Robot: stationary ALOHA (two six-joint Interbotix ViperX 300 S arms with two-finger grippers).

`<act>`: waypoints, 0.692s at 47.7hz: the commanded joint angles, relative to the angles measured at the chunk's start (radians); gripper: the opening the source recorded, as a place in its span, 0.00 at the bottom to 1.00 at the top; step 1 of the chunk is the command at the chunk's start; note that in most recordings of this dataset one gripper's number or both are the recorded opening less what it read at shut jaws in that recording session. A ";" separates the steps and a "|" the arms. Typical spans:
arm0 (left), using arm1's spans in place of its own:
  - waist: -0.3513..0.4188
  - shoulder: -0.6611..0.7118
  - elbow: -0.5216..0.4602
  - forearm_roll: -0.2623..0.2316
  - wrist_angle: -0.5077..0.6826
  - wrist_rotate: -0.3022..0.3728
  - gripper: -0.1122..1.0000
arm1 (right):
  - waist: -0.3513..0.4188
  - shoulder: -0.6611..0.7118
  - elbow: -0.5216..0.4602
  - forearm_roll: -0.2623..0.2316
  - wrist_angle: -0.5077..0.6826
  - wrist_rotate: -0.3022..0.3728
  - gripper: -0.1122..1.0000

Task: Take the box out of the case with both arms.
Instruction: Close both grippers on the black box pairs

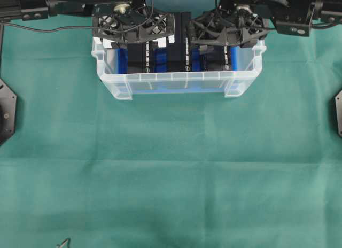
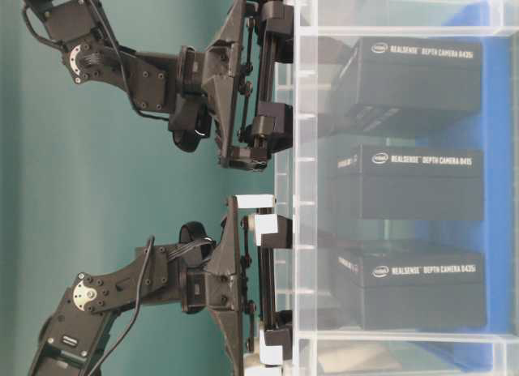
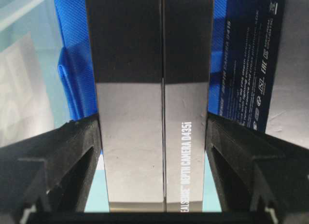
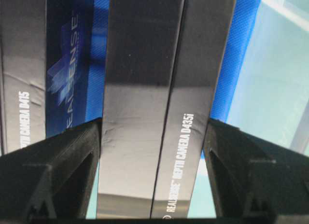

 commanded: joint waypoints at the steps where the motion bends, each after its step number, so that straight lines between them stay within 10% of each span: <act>1: -0.005 -0.009 0.000 -0.006 -0.011 -0.006 0.66 | -0.009 -0.011 -0.014 -0.006 -0.003 0.002 0.69; 33: -0.014 -0.061 -0.038 -0.011 0.052 -0.009 0.66 | -0.009 -0.012 -0.117 -0.014 0.057 0.025 0.69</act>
